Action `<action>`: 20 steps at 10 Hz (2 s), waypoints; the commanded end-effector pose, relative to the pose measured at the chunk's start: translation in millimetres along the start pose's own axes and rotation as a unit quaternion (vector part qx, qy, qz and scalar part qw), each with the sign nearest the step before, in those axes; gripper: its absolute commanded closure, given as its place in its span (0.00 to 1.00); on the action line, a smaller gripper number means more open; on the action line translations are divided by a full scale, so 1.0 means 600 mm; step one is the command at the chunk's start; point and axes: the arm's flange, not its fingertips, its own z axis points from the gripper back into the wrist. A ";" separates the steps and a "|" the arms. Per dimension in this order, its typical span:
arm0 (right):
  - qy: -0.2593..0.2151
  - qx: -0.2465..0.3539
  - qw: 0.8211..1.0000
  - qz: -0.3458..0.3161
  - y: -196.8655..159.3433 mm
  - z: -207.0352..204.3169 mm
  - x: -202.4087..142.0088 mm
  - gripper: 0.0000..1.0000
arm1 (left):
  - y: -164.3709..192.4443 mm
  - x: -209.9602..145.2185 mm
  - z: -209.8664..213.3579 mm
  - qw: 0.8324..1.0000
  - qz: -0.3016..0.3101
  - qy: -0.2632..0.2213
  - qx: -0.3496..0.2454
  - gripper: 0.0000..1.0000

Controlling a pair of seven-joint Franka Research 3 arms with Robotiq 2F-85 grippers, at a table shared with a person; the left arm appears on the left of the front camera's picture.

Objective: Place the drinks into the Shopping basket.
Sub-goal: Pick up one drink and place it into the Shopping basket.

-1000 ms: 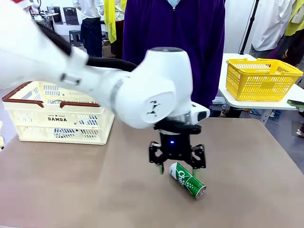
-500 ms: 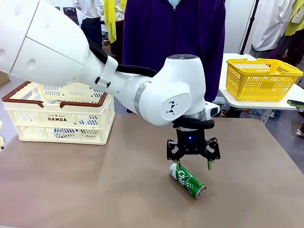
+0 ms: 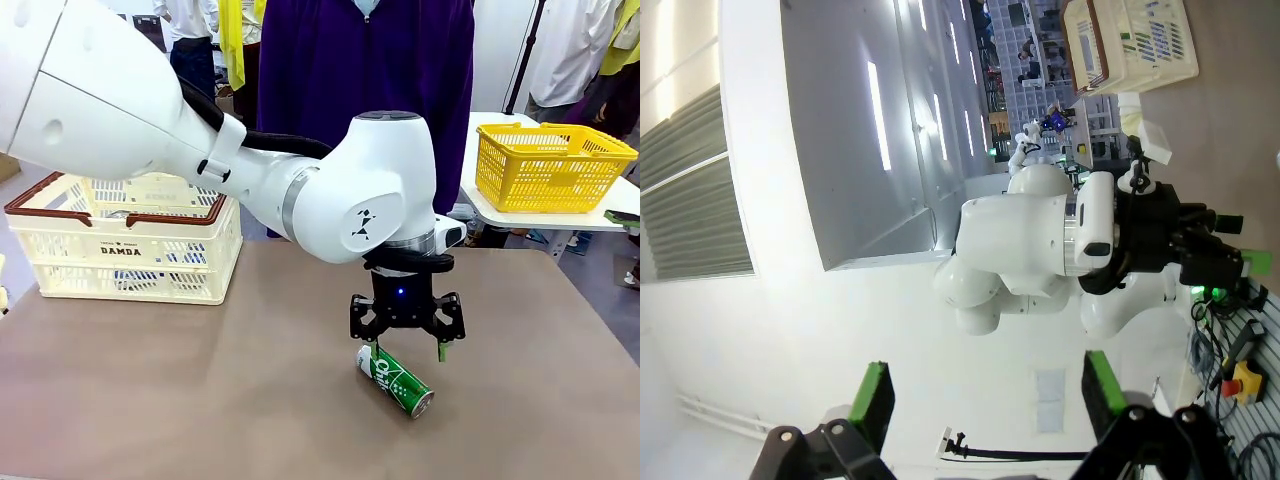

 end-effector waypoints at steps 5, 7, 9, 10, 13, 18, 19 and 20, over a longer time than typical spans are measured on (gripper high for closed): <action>0.005 -0.005 1.000 -0.005 0.007 0.003 -0.004 0.00 | 0.001 0.001 0.000 1.000 0.001 0.001 0.000 0.00; 0.005 -0.005 1.000 -0.005 0.007 0.003 -0.004 0.00 | 0.001 0.001 -0.001 1.000 0.000 0.001 0.000 0.00; 0.005 -0.005 1.000 -0.005 0.007 0.003 -0.004 0.00 | -0.002 0.010 -0.010 1.000 -0.004 -0.007 0.002 0.00; 0.005 -0.005 1.000 -0.005 0.007 0.003 -0.004 0.00 | -0.008 0.018 -0.013 0.991 0.126 -0.031 0.017 0.00; 0.005 -0.005 1.000 -0.005 0.007 0.003 -0.004 0.00 | -0.036 0.007 -0.031 0.946 0.293 -0.113 0.082 0.00; 0.005 -0.005 1.000 -0.005 0.007 0.003 -0.004 0.00 | -0.014 0.006 -0.034 0.953 0.277 -0.109 0.060 0.00; 0.005 -0.005 1.000 -0.005 0.007 0.003 -0.004 0.00 | -0.027 0.005 -0.055 0.952 0.282 -0.097 0.074 0.00; 0.005 -0.005 1.000 -0.005 0.007 0.003 -0.004 0.00 | -0.021 0.007 -0.065 0.958 0.265 -0.086 0.074 0.00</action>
